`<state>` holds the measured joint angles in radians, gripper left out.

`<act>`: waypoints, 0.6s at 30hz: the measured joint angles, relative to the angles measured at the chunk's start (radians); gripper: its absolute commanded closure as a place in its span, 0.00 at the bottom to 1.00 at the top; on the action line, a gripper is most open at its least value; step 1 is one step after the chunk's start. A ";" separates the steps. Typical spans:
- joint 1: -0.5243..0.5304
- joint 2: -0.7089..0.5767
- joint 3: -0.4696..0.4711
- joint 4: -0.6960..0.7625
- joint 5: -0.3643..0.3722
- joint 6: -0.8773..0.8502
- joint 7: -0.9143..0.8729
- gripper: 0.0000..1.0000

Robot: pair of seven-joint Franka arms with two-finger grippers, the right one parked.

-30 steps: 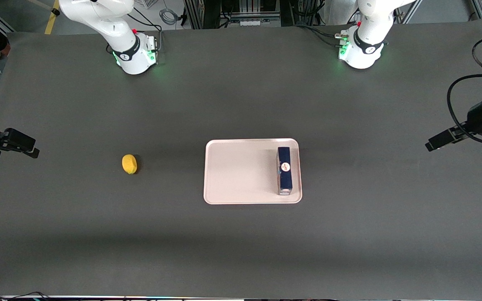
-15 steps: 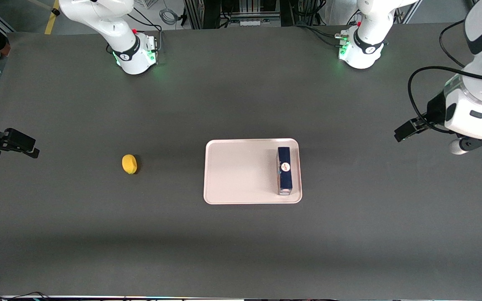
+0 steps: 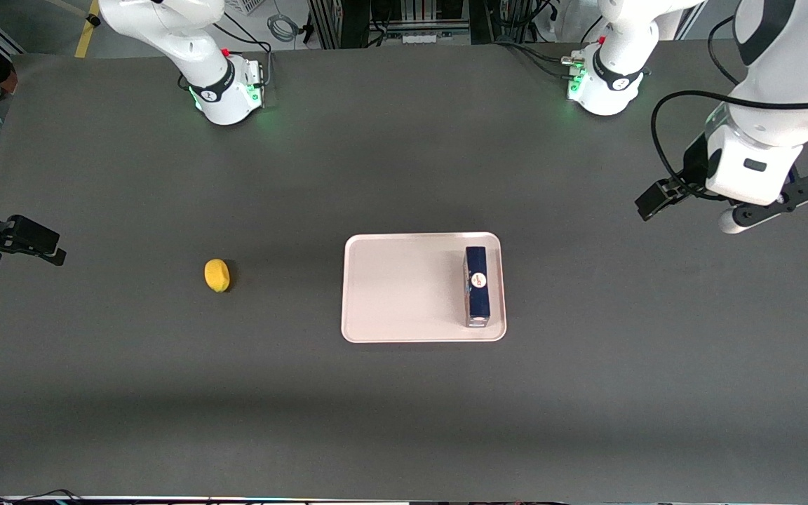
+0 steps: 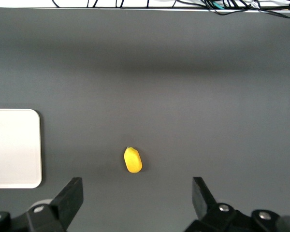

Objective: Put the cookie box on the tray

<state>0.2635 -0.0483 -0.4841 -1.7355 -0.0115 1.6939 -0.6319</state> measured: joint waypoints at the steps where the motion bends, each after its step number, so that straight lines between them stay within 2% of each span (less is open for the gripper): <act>1: -0.002 -0.002 0.000 -0.001 0.000 0.001 -0.002 0.00; 11: -0.018 -0.005 0.019 -0.009 0.000 0.010 -0.003 0.00; 13: -0.067 -0.005 0.070 -0.010 0.000 0.010 -0.003 0.00; 18: -0.242 -0.004 0.274 -0.010 0.000 0.010 0.012 0.00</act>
<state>0.0215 -0.0528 -0.2099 -1.7455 -0.0112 1.7043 -0.6203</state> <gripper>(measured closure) 0.000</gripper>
